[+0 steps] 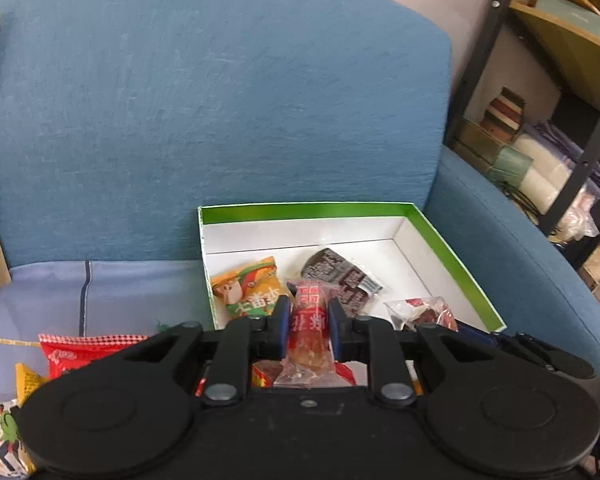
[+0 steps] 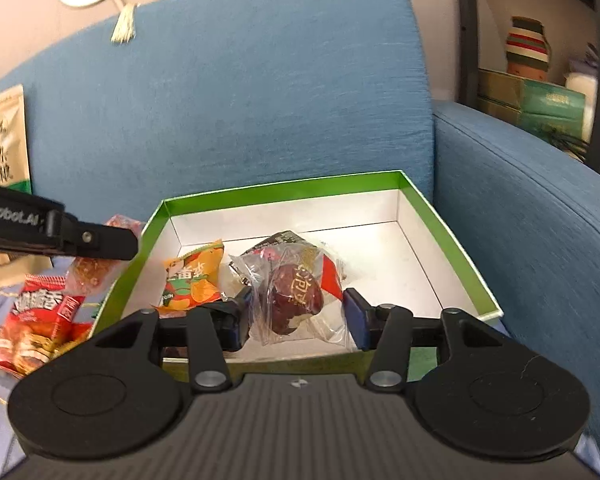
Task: Organize snacks
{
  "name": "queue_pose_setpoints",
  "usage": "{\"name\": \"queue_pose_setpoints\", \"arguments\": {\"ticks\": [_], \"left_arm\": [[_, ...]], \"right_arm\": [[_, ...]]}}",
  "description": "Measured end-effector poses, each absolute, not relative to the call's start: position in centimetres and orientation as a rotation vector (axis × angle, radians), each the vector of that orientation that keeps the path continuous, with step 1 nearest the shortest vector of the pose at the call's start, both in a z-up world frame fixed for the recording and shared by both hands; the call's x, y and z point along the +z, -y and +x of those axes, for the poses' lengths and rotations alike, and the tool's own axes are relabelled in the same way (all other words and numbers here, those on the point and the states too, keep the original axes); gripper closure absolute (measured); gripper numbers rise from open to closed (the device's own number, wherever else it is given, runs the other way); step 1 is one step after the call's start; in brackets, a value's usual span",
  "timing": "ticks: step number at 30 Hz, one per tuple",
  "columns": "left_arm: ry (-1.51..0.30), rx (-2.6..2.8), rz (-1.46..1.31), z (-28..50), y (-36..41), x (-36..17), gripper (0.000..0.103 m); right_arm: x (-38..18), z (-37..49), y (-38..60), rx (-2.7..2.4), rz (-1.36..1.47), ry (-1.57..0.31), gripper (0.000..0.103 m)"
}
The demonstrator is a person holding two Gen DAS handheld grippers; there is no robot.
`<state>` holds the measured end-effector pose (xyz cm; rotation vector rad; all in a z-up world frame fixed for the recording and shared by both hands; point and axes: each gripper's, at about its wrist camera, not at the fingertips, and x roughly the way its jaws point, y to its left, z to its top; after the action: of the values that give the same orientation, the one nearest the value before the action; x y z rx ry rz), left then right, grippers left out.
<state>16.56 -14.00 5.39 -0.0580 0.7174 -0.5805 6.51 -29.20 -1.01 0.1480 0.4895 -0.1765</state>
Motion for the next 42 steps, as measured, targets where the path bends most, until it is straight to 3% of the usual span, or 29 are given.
{"name": "queue_pose_setpoints", "arguments": {"ticks": [1, 2, 3, 22, 32, 42], "left_arm": [[-0.707, -0.568, -0.058, 16.6, 14.0, 5.3, 0.065], [-0.703, -0.553, -0.053, 16.5, 13.9, 5.2, 0.005], [-0.697, -0.528, -0.050, 16.5, 13.9, 5.2, 0.000], [-0.695, -0.442, -0.090, 11.2, 7.7, 6.6, 0.000], [-0.763, -0.378, -0.083, 6.2, 3.2, 2.9, 0.000], [-0.823, -0.351, -0.122, 5.1, 0.3, 0.6, 0.000]], "right_arm": [[-1.1, 6.5, 29.0, -0.170, 0.141, -0.491, 0.003], [-1.2, 6.4, 28.9, -0.162, 0.134, -0.483, 0.000], [-1.2, 6.3, 28.9, -0.159, 0.126, -0.465, 0.000], [0.7, 0.1, 25.9, -0.072, 0.117, -0.466, 0.000], [-3.3, -4.3, 23.5, 0.027, 0.195, -0.548, 0.000], [-3.3, -1.2, 22.7, -0.001, 0.078, -0.541, 0.000]]}}
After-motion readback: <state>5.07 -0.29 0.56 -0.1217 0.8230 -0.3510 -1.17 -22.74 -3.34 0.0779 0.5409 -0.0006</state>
